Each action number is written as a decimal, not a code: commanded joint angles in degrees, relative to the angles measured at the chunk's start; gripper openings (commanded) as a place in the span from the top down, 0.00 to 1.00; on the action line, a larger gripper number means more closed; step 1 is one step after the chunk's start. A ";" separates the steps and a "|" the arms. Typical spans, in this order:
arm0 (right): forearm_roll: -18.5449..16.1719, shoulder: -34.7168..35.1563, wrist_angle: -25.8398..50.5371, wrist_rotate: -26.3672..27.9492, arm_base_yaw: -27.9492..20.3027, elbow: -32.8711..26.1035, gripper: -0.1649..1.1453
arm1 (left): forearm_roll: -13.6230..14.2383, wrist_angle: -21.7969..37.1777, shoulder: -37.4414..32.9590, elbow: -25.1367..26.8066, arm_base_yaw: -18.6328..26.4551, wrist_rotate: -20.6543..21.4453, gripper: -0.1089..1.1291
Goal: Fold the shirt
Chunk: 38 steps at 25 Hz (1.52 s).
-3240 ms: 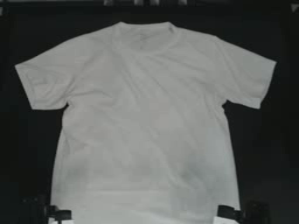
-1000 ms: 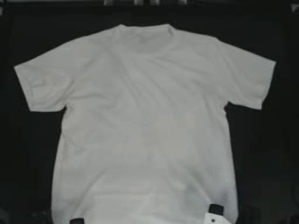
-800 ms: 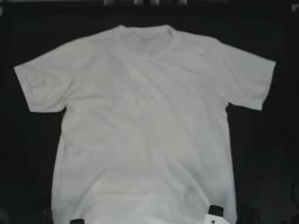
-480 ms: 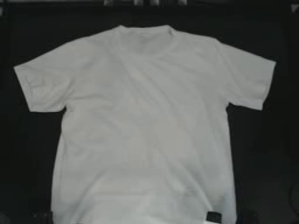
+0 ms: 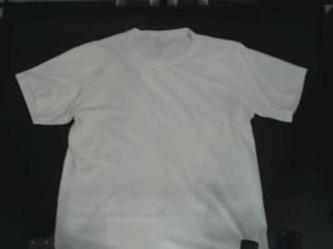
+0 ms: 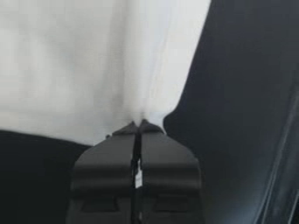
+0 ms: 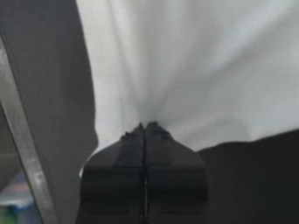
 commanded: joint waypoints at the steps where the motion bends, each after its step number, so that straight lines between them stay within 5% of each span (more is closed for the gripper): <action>1: -1.85 -3.96 4.57 1.49 1.32 -3.08 0.81 | 1.76 5.63 -4.83 -4.13 -1.41 -0.79 0.86; 10: -6.59 -6.42 18.11 3.34 3.87 -7.65 0.81 | 6.33 20.04 -6.24 -10.11 -3.08 -0.88 0.86; 20: -15.03 -14.85 27.07 0.88 3.08 -7.73 0.81 | 15.12 28.48 -13.54 -9.67 -1.85 0.18 0.86; 29: -18.63 -22.24 32.61 -11.87 -5.98 -6.50 0.81 | 21.53 30.23 -21.71 -5.27 5.71 6.94 0.86; 33: -22.85 -25.66 32.87 -14.50 -9.40 -4.92 0.81 | 24.70 30.23 -26.10 -1.85 10.46 9.93 0.86; 38: -23.47 -28.65 31.20 -17.40 -13.80 -1.85 0.81 | 26.10 28.65 -30.94 1.85 16.61 13.27 0.86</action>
